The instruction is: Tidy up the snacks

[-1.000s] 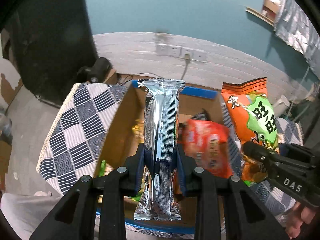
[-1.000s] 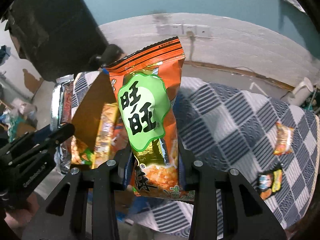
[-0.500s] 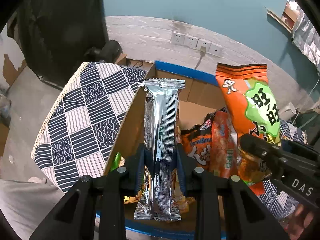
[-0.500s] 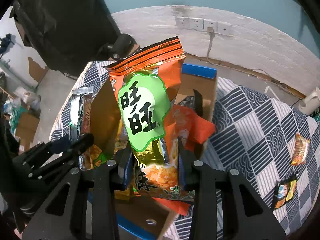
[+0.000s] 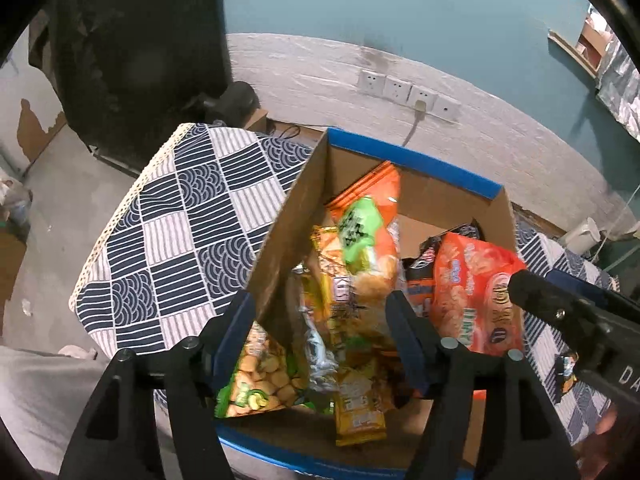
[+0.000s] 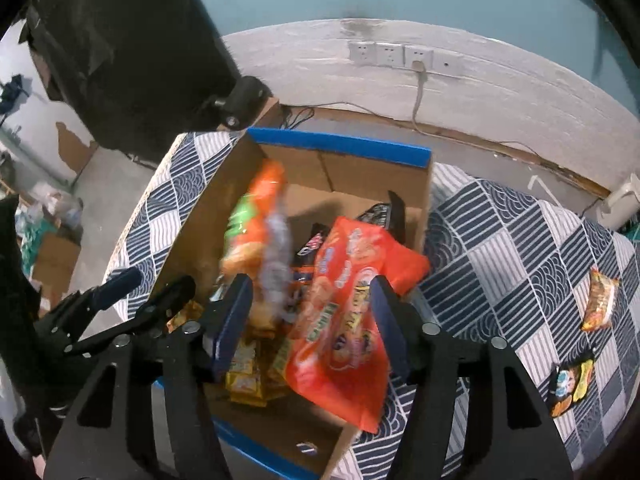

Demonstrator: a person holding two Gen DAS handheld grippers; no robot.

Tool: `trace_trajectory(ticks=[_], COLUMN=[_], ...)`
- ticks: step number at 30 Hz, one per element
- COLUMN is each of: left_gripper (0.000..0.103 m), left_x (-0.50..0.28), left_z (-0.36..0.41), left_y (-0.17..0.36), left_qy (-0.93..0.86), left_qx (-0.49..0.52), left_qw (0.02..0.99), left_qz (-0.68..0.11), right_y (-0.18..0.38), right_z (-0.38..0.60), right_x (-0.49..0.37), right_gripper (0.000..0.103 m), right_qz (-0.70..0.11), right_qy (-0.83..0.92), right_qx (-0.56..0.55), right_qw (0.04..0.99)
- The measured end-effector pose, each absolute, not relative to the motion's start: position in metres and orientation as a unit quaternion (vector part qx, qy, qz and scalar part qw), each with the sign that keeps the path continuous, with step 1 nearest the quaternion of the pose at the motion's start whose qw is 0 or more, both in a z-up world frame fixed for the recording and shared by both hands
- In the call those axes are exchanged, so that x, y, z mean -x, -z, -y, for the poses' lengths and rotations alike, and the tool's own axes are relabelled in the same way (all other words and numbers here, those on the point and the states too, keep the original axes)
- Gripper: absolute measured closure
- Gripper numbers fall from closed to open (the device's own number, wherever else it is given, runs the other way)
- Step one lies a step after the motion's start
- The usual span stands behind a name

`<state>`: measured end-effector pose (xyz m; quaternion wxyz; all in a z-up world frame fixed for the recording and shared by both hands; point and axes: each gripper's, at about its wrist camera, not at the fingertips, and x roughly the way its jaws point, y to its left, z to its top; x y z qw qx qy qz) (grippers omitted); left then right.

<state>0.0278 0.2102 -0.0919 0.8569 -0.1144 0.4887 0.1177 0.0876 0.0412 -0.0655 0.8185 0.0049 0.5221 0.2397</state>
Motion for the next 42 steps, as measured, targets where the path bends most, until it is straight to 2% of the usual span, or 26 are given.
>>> trace_trajectory(ticks=[3, 6, 11, 21, 34, 37, 42], left_gripper=[0.033, 0.032, 0.029, 0.028, 0.027, 0.025, 0.024], left_x=[-0.029, -0.03, -0.03, -0.038, -0.05, -0.054, -0.067], left_z=[-0.2, -0.186, -0.164, -0.108, -0.029, -0.014, 0.012], left_y=[0.089, 0.084, 0.073, 0.06, 0.063, 0.067, 0.078], left_qy=[-0.109, -0.103, -0.092, -0.05, -0.008, 0.001, 0.012], left_qx=[0.106, 0.091, 0.073, 0.051, 0.013, 0.005, 0.002], left_qw=[0.859, 0.863, 0.872, 0.877, 0.871, 0.868, 0.859], left_qz=[-0.488, -0.485, -0.476, -0.475, -0.491, -0.497, -0.511], right_y=[0.06, 0.054, 0.045, 0.034, 0.041, 0.044, 0.061], right_z=[-0.031, -0.02, 0.001, 0.057, 0.145, 0.164, 0.201], right_x=[-0.087, -0.084, -0.078, -0.066, -0.061, -0.062, -0.07], right_gripper=[0.04, 0.033, 0.033, 0.03, 0.03, 0.023, 0.022], right_qz=[-0.516, -0.506, -0.494, -0.472, -0.478, -0.481, -0.495], right_qy=[-0.233, -0.22, -0.203, -0.167, -0.116, -0.104, -0.076], right_qx=[-0.005, 0.001, 0.011, 0.024, -0.009, -0.013, -0.017], right_qw=[0.824, 0.834, 0.846, 0.865, 0.87, 0.871, 0.865])
